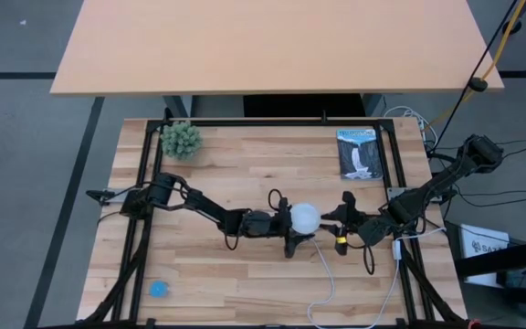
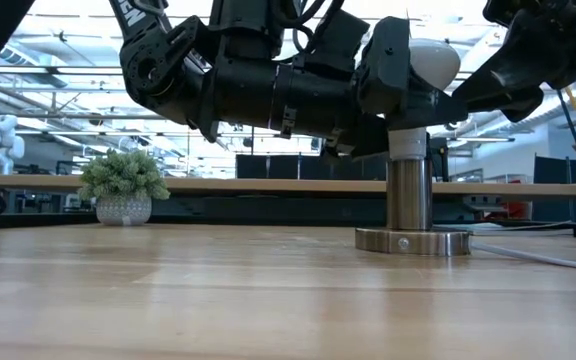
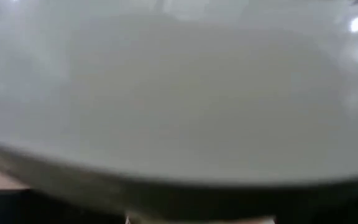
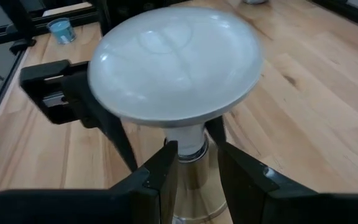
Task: Screw lightbulb
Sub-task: Insert the lightbulb into the lamp
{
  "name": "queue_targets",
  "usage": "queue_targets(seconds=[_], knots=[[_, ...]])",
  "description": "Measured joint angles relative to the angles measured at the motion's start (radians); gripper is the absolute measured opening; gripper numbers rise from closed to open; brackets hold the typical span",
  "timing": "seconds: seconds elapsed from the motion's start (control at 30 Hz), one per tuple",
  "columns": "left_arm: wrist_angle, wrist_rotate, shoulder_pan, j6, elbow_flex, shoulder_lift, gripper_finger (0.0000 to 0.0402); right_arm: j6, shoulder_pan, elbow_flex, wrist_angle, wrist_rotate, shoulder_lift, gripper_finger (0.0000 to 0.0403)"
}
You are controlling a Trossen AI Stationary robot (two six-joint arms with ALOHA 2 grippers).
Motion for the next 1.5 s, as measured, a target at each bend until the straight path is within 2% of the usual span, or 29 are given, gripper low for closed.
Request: queue_targets(seconds=[0.23, 0.53, 0.77, 0.97, 1.13, 1.3, 1.5], knots=[[-0.126, 0.002, 0.0, 0.005, 0.0, -0.048, 0.0298, 0.0, 0.0, 0.0, 0.0, -0.005, 0.0, 0.0106], [-0.204, 0.002, -0.001, -0.006, 0.0, -0.063, 0.0298, 0.0, 0.0, 0.0, 0.0, -0.005, 0.0, 0.0106], [-0.196, 0.002, -0.005, -0.03, 0.0, -0.062, 0.0298, 0.005, 0.0, 0.0, 0.0, -0.006, 0.0, 0.0106], [-0.194, 0.002, -0.013, -0.032, 0.0, -0.062, 0.0298, 0.076, 0.008, 0.0, -0.052, -0.027, 0.0, 0.0106], [-0.204, 0.002, -0.012, -0.031, 0.0, -0.062, 0.0297, 0.119, 0.04, 0.0, -0.101, 0.021, 0.0, 0.0097], [-0.203, 0.002, -0.011, -0.005, 0.0, -0.062, 0.0284, 0.124, 0.042, 0.0, -0.098, 0.021, 0.003, 0.0083], [-0.203, 0.002, -0.009, -0.005, 0.0, -0.062, 0.0263, 0.124, 0.066, 0.0, -0.06, 0.074, 0.066, 0.0077]])
